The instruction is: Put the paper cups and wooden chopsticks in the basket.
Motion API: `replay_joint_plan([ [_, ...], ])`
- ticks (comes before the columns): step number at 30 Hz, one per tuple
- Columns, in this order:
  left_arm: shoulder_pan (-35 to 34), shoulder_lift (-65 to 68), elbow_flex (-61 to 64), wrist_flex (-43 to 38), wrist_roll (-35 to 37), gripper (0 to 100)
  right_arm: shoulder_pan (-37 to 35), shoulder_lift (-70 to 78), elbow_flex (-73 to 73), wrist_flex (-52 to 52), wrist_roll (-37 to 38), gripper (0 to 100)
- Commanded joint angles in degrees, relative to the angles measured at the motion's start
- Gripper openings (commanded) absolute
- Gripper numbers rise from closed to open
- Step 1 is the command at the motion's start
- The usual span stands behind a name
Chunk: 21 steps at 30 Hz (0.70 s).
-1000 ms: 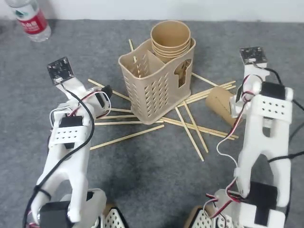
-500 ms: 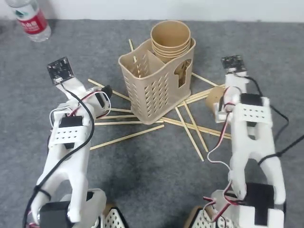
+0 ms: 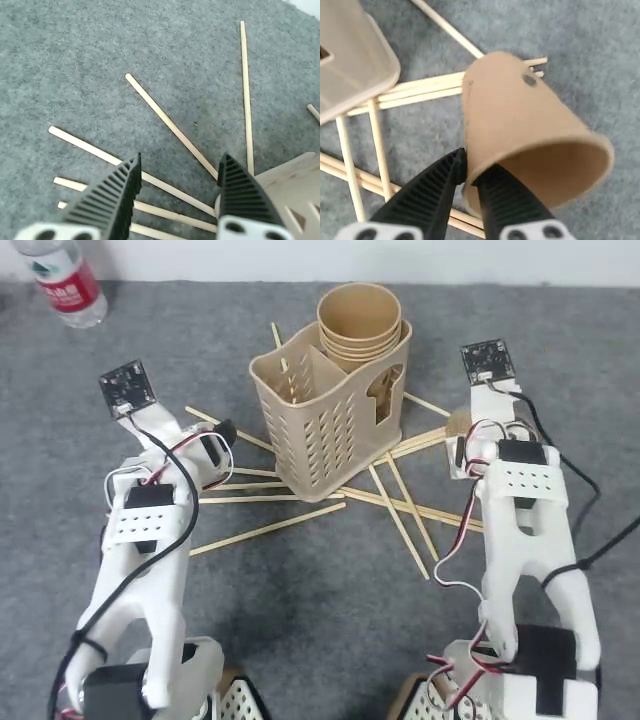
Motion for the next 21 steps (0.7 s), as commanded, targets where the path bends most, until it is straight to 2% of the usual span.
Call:
replay_joint_plan([
  [1,0.5,-1.1,-0.3,-1.2,-0.5,24,-0.4,-4.4,-4.1,0.4,2.0,0.8],
  [6,0.5,-1.1,-0.4,-1.2,-0.5,24,-0.8,-11.6,-16.6,11.2,5.1,0.8],
  [11,0.6,-1.1,-0.4,-1.2,-0.5,24,-3.6,-15.3,-38.0,22.4,8.8,0.8],
  [16,0.6,-1.1,-0.4,-1.2,-0.5,24,-13.0,-8.3,-58.2,32.7,15.4,0.8],
  [21,0.6,-1.0,-0.3,-1.2,-0.6,24,-18.1,2.3,-76.3,38.5,16.7,0.8],
])
